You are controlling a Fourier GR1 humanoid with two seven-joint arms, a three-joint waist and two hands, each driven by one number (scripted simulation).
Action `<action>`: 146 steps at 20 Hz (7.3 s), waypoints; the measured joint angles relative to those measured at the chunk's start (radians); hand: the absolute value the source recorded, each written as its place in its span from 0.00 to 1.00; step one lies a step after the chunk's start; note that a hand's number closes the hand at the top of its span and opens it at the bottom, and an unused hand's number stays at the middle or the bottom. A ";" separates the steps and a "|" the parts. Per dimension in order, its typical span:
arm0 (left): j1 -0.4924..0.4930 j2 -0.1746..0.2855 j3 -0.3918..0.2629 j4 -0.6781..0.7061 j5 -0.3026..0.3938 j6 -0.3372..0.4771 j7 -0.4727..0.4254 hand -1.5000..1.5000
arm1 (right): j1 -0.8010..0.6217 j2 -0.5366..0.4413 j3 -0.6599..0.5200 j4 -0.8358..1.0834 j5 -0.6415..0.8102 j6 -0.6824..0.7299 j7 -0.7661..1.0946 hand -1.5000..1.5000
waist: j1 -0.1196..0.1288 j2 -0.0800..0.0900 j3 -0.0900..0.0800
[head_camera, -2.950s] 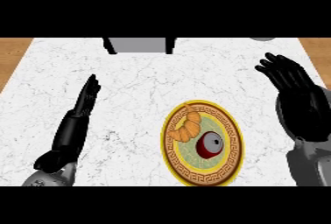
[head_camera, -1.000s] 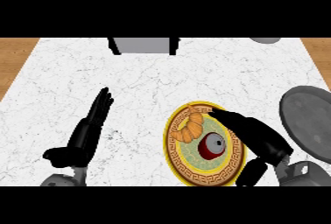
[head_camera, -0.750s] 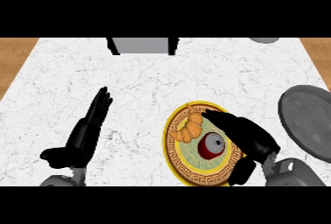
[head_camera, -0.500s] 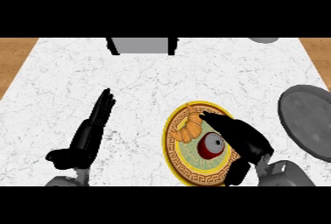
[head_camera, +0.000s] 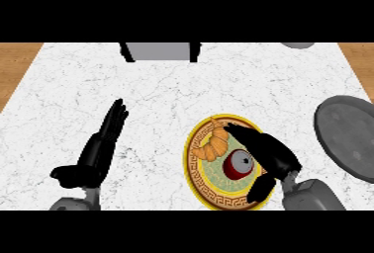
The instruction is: Pick the can from the plate and place it in the pan
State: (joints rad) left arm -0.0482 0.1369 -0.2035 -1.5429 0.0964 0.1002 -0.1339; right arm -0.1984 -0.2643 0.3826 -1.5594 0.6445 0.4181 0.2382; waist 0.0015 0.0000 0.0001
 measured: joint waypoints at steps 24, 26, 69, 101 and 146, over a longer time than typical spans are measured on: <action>0.021 -0.062 0.023 -0.021 -0.068 -0.032 0.018 0.50 | -0.101 0.068 -0.009 0.267 0.262 -0.111 -0.229 1.00 | -0.001 -0.014 -0.007; 0.006 -0.063 0.037 -0.004 -0.066 -0.039 0.017 0.50 | -0.093 0.072 -0.023 0.250 0.277 -0.141 -0.237 1.00 | -0.001 -0.011 -0.006; 0.016 -0.081 0.047 -0.060 -0.083 -0.059 0.063 0.50 | 0.144 -0.122 -0.795 0.114 -0.085 -0.732 -0.445 1.00 | 0.012 0.004 0.002; 0.019 -0.089 0.050 -0.037 -0.091 -0.088 0.023 0.50 | -0.426 -0.396 -0.990 1.288 -0.254 -0.452 -0.904 0.00 | 0.033 0.014 0.005; 0.018 -0.095 0.071 -0.054 -0.097 -0.078 0.058 0.50 | 0.015 -0.592 -0.947 1.219 -0.432 -0.049 -1.173 0.00 | 0.005 0.002 0.004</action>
